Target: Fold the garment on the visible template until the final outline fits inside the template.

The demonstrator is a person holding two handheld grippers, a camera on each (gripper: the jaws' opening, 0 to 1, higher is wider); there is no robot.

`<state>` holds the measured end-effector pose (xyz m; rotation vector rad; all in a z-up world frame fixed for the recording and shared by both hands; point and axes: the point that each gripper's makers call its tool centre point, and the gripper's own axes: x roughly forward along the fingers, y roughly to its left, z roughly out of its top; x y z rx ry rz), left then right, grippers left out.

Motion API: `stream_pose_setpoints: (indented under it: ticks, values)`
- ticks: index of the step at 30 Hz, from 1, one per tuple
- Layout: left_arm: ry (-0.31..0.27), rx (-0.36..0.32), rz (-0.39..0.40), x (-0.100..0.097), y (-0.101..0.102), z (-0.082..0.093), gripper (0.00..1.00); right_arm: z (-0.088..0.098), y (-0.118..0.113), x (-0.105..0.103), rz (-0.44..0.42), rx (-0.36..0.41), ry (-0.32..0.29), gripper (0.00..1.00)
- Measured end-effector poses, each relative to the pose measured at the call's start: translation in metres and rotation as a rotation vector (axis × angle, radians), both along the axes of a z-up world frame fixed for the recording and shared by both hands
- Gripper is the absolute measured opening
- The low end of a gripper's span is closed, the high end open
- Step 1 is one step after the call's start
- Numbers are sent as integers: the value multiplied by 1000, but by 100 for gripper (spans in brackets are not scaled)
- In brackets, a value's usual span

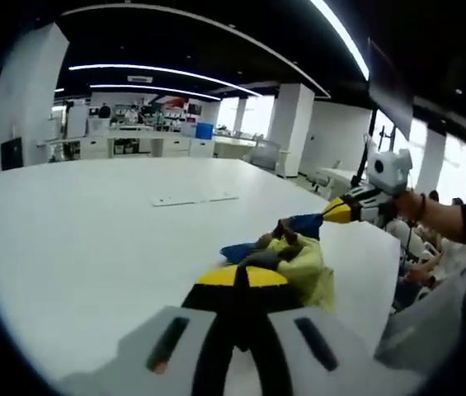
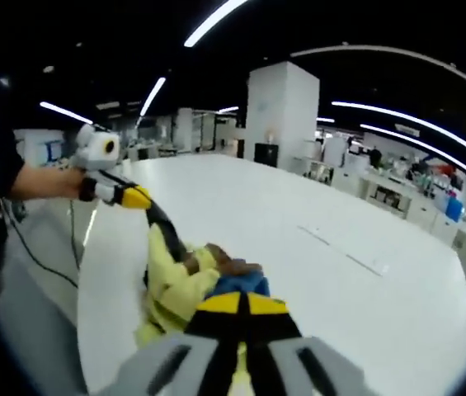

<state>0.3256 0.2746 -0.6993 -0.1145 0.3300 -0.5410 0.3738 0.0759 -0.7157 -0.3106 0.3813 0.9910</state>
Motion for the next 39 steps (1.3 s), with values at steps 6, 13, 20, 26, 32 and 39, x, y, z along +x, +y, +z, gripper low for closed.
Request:
stream_pose_setpoints:
  ticks: [6,13,20,26,32,39]
  values:
    - [-10,-30,47,9,17,9,0,17,-4,16,-44,25,-12,0]
    - [-39,-61,94,28,31,17,0,25,-7,39,-84,22,-36,0]
    - [-62,-76,133,59,34,21,0,32,-4,68,-151,54,-44,0]
    - [-53,-93,176,85,41,16,0,31,-6,95,-224,58,-46,0]
    - [-22,-133,240,113,53,5,0,22,-12,126,-316,85,-25,0]
    - [8,-229,280,149,61,-9,0,-1,-19,162,-412,101,14,0]
